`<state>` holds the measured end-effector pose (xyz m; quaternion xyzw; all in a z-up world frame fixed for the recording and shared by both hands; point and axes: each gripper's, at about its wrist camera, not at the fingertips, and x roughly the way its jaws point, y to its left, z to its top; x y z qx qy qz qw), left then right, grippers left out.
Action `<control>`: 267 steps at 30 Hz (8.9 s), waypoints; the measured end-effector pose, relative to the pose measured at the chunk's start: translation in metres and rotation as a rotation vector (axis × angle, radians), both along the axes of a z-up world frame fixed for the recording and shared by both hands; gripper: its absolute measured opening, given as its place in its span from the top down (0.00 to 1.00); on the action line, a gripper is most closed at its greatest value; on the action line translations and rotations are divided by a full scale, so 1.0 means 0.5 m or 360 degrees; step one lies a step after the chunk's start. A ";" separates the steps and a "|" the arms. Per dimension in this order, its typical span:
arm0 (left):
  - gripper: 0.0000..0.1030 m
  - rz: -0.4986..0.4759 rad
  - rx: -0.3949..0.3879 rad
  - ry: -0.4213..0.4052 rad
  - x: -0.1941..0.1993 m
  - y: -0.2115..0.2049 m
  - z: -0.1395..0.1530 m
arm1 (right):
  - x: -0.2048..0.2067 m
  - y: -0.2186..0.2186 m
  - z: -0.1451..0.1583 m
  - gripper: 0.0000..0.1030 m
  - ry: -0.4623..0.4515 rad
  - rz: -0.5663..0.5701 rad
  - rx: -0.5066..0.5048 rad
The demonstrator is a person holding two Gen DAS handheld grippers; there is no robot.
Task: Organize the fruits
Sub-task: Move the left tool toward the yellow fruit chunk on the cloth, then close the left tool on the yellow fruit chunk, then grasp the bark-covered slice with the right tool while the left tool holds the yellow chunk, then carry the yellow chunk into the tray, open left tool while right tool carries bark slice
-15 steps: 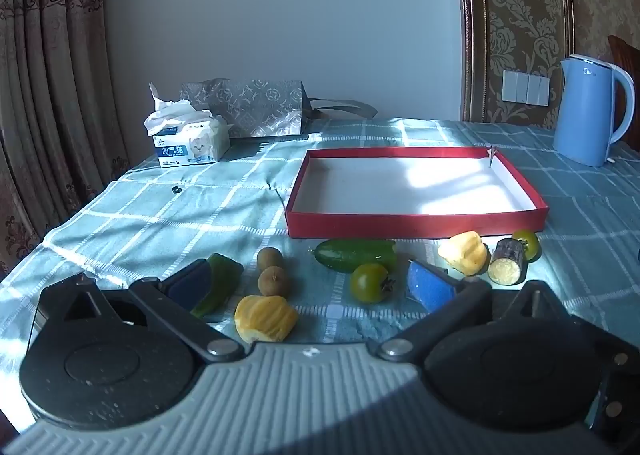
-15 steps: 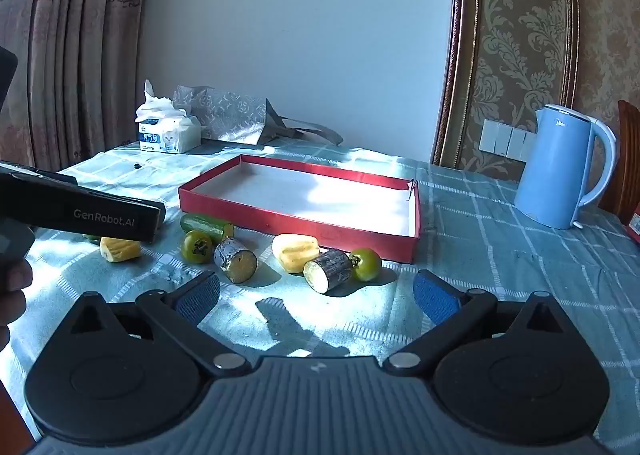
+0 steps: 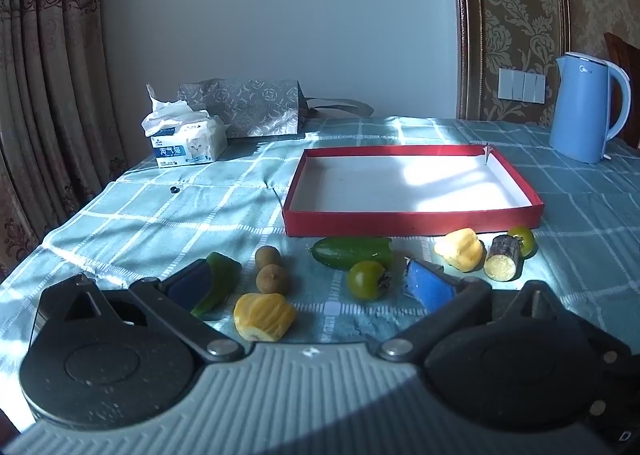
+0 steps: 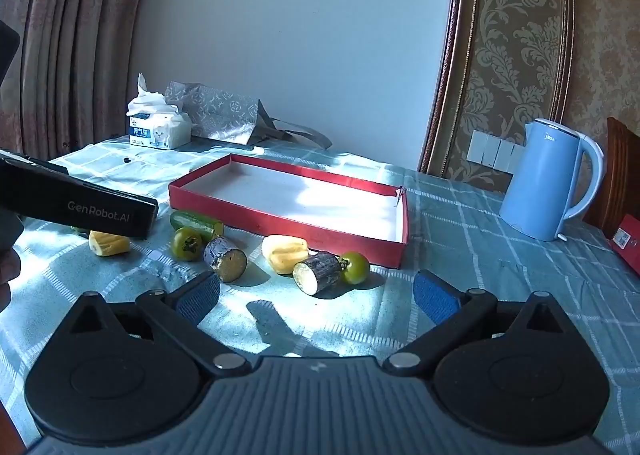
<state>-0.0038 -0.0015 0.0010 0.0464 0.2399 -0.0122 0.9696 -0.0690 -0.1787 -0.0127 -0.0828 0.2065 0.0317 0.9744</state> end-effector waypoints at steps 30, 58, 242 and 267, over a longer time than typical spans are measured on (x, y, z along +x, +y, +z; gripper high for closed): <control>0.00 -0.0042 0.0004 0.0016 -0.028 0.032 -0.002 | -0.006 0.004 0.022 0.00 0.0006 0.0028 0.0094; 0.00 -0.0053 -0.0002 0.0022 -0.033 0.045 -0.008 | -0.005 0.018 0.018 0.00 -0.0006 0.0031 0.0058; 0.61 -0.0180 0.0153 0.0089 0.325 -0.086 0.067 | 0.071 -0.089 0.007 0.62 0.0130 0.0368 0.0181; 0.60 -0.0102 0.0263 0.0364 0.521 -0.169 -0.065 | 0.076 -0.125 0.006 0.62 0.0143 0.0291 0.0181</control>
